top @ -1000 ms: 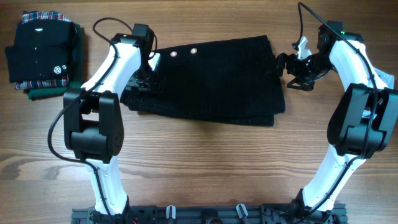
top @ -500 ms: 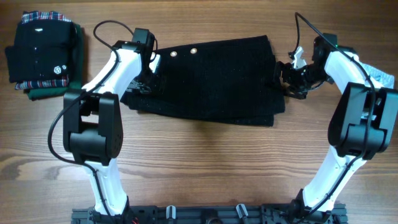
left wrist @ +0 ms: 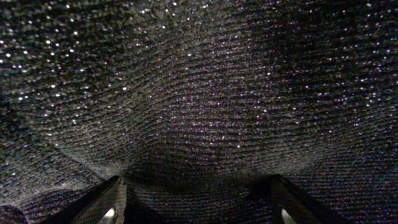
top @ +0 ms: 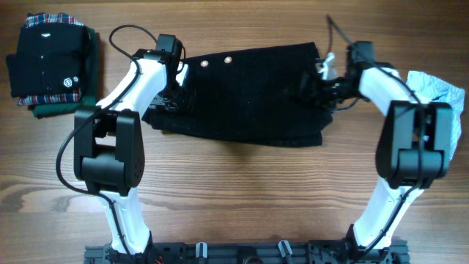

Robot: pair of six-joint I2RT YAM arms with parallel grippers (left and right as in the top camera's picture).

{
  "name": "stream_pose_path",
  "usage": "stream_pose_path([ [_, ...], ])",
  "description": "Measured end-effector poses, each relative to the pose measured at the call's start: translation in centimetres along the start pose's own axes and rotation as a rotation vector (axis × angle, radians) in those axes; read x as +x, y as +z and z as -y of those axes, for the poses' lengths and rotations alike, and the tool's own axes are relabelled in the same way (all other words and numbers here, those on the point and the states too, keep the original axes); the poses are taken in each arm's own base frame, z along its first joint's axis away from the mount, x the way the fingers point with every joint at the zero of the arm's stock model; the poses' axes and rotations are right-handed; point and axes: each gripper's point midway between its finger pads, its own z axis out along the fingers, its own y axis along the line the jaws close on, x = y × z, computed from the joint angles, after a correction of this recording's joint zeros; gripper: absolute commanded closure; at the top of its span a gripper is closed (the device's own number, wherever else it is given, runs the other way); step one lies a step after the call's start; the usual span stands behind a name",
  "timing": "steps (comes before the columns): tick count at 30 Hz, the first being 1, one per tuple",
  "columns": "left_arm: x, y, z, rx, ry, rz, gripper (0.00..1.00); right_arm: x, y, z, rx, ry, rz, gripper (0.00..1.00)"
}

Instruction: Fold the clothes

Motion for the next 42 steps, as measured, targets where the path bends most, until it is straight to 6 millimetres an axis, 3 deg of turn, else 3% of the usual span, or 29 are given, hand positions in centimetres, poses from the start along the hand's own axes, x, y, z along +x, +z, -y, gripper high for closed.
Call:
stream_pose_path([
  [2,0.0,0.0,0.0,0.000,0.000,0.000,0.27,0.4,1.6,-1.5,-0.013,-0.025,-0.019,0.39],
  [4,0.0,0.0,-0.1,-0.005,0.000,0.000,0.27,0.5,2.5,-1.7,-0.006,-0.035,-0.024,0.60],
  [7,0.0,0.0,-0.2,-0.013,0.000,0.001,0.27,1.0,3.5,-0.8,0.005,0.013,-0.041,0.86],
  [9,0.0,0.0,-0.2,-0.014,0.000,0.001,0.27,1.0,3.4,-0.3,0.011,0.035,-0.039,0.94],
  [15,0.0,0.0,-0.2,-0.014,0.000,0.001,0.27,0.4,2.0,1.5,-0.004,0.082,-0.017,0.96],
  [19,-0.1,0.0,-0.1,-0.009,-0.002,0.003,0.27,0.4,-0.2,2.9,-0.052,0.118,-0.010,0.96],
  [28,-0.4,-0.2,2.9,0.108,0.015,0.018,0.29,0.6,-3.9,4.7,-0.081,0.137,-0.011,0.96],
  [33,-0.2,-0.6,4.5,0.197,0.019,0.010,0.31,-0.4,-6.3,5.1,-0.084,0.138,0.012,0.95],
  [38,-0.2,-1.3,6.1,0.284,0.020,0.005,0.31,-2.5,-9.0,4.2,-0.057,0.085,0.043,0.96],
  [42,-0.2,-1.5,5.1,0.264,-0.006,0.003,0.30,-4.6,-12.8,4.1,0.013,0.045,0.095,0.96],
])
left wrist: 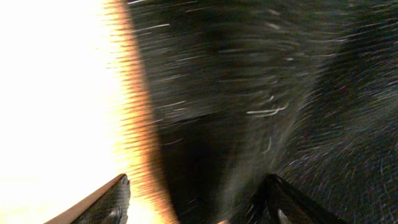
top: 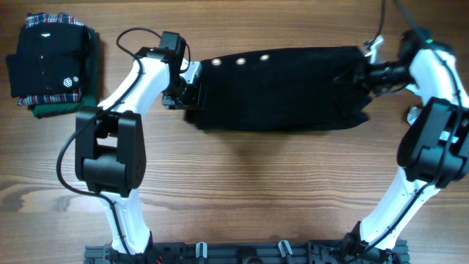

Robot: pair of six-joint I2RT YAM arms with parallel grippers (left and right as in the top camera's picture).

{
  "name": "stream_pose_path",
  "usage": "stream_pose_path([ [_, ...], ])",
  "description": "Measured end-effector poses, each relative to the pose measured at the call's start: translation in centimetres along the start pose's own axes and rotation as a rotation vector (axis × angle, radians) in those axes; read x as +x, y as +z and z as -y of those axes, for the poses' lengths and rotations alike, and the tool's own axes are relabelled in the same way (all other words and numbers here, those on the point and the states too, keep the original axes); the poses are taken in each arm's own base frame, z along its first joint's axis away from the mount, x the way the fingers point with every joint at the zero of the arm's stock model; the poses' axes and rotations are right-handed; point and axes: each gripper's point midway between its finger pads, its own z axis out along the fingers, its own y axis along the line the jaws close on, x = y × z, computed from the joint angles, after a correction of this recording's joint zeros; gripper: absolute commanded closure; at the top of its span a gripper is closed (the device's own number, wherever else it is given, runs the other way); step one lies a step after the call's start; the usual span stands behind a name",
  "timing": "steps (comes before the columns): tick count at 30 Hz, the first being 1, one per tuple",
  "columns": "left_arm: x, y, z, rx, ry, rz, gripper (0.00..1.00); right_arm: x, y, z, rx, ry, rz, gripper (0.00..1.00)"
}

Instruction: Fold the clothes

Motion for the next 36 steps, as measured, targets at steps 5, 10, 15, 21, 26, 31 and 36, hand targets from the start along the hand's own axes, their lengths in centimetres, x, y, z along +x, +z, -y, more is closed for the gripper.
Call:
stream_pose_path([
  [5,-0.1,-0.2,-1.1,-0.026,-0.019,0.004,0.30,0.0,-2.3,0.4,0.074,-0.007,-0.016,0.96],
  [10,-0.2,-0.2,-1.2,-0.028,-0.018,0.007,0.31,1.8,0.0,-0.2,0.211,-0.030,-0.117,0.96],
  [15,-0.2,-0.2,-1.2,-0.028,-0.018,0.007,0.33,2.2,2.4,-1.8,0.271,-0.088,-0.153,0.96],
  [21,-0.2,-0.3,-1.2,-0.028,-0.021,0.011,0.33,2.9,5.1,-4.3,0.292,-0.161,-0.181,0.96],
  [26,-1.6,-3.6,-0.6,-0.024,-0.008,0.100,0.29,4.2,8.1,-7.4,0.292,-0.244,-0.218,0.96],
  [31,-3.1,-9.2,-0.4,-0.021,-0.001,0.246,0.29,5.2,10.7,-10.2,0.278,-0.320,-0.230,0.96],
  [36,-3.4,-10.3,-0.7,-0.023,-0.007,0.274,0.31,6.1,13.7,-13.5,0.266,-0.427,-0.213,0.96],
])
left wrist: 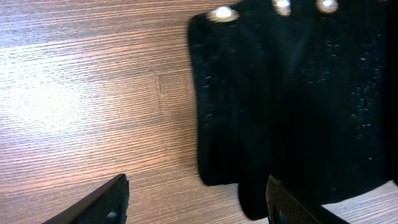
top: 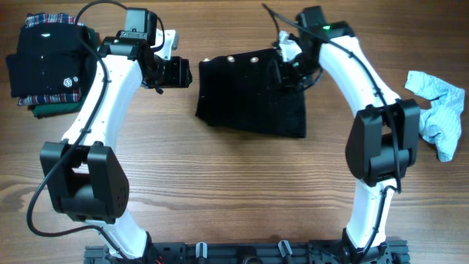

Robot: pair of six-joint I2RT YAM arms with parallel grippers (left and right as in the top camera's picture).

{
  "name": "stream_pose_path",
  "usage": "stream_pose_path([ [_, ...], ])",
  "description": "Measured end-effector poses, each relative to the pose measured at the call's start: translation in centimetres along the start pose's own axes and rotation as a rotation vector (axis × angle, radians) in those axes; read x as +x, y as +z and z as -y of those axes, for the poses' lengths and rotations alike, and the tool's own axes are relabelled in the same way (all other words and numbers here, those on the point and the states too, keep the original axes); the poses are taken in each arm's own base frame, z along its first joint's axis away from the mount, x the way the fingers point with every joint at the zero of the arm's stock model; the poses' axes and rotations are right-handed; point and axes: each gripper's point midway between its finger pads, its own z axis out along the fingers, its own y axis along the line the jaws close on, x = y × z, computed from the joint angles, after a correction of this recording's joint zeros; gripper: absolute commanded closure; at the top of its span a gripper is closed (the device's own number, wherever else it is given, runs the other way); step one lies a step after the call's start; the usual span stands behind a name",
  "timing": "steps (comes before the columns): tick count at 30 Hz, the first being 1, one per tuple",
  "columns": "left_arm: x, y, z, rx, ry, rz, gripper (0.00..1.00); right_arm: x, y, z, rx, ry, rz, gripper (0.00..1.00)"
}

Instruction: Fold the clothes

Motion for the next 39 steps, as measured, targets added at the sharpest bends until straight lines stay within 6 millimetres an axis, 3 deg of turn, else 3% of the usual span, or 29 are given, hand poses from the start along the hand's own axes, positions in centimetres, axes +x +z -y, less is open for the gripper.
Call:
stream_pose_path([
  [5,0.0,0.0,0.0,0.000,0.000,0.000,0.32,-0.4,1.8,-3.4,0.032,-0.100,0.015,0.96],
  [12,0.0,0.0,0.0,0.000,0.000,0.000,0.32,-0.4,2.5,-4.4,0.070,-0.120,0.020,0.96],
  [18,0.1,0.0,0.0,0.000,-0.001,-0.003,0.32,0.2,0.4,-0.3,0.096,0.007,-0.012,0.96],
  [27,0.0,0.0,0.0,0.000,0.000,0.000,0.31,-1.3,-7.0,6.0,0.133,0.148,0.066,0.96],
  [34,0.3,0.0,0.0,-0.001,-0.003,-0.013,0.31,0.7,-10.3,10.4,0.129,0.265,0.056,0.96],
  [39,0.4,0.0,0.0,-0.001,-0.003,-0.014,0.31,2.0,-12.6,14.6,0.125,0.360,0.085,0.96],
])
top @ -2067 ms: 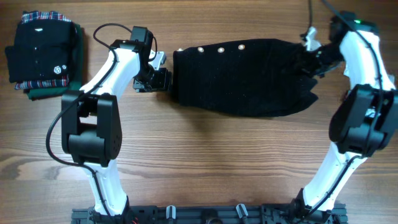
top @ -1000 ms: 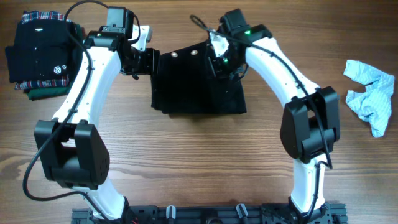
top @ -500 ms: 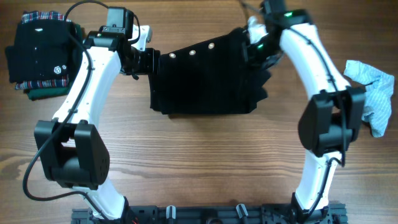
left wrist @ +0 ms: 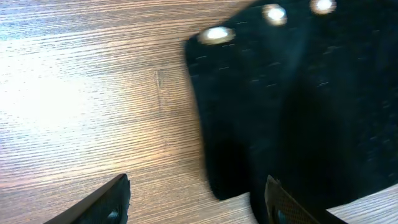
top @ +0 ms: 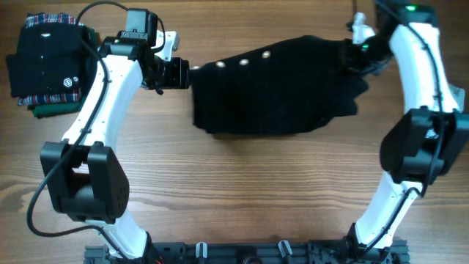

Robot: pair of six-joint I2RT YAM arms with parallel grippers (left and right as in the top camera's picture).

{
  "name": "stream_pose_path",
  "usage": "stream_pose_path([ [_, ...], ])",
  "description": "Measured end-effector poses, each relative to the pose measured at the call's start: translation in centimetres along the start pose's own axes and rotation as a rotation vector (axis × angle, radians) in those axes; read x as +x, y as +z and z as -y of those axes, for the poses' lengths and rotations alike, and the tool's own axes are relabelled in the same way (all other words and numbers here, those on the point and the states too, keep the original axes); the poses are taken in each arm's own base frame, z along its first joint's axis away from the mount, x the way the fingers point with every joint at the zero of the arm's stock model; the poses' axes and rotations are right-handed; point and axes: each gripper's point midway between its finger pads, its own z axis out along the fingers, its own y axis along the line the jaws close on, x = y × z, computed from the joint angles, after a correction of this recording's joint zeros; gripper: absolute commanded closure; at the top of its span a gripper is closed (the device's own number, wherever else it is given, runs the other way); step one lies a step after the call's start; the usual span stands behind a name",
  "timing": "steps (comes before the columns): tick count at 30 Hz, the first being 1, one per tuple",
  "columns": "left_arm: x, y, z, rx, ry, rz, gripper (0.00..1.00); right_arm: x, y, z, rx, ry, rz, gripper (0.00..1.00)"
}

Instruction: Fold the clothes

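Note:
A black knit garment (top: 271,92) with silver buttons along its far edge lies spread wide across the table's back half. My left gripper (top: 181,73) stands open just left of the garment's left edge, touching nothing. In the left wrist view the gripper (left wrist: 196,208) has bare wood between its fingers, and the garment (left wrist: 298,112) fills the right side. My right gripper (top: 353,53) is at the garment's far right corner and shut on the cloth there, which is drawn up toward it.
A stack of folded clothes (top: 51,62), dark with a plaid edge, sits at the back left corner. A sliver of a crumpled light blue cloth (top: 459,95) shows at the right edge behind my right arm. Bare wooden table (top: 242,191) lies in front of the garment.
My right gripper has moved from the garment's middle out to the far right with the cloth in it. The garment, then doubled to half its width, now lies spread wide again. My left gripper stayed put.
At first both grippers were on the ends of the spread garment. Then it lay stretched between them, shifted right. Later my left gripper was open and clear of it, while the right end lay over the middle. Now the garment is spread out again.

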Motion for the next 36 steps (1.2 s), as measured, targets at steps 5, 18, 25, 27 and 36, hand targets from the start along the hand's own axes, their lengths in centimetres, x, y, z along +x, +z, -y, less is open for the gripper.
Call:
stream_pose_path([
  [5,0.0,0.0,0.0,0.000,0.000,0.001,0.29,-0.1,-1.9,4.9,0.009,0.084,0.031,0.96],
  [18,-1.0,-1.2,0.4,0.004,0.013,0.056,0.30,0.6,-0.7,1.8,0.004,-0.056,-0.016,0.96],
  [25,-1.6,-1.8,0.5,0.006,0.018,0.090,0.30,2.2,4.0,-10.6,-0.009,-0.371,-0.055,0.83],
  [27,-1.7,-1.8,0.5,0.007,0.018,0.091,0.30,2.7,5.1,-13.7,0.001,-0.453,-0.041,0.36],
  [36,-1.7,-1.8,0.3,0.004,0.012,0.092,0.30,7.8,8.0,-22.8,-0.028,-0.664,-0.079,0.01],
])
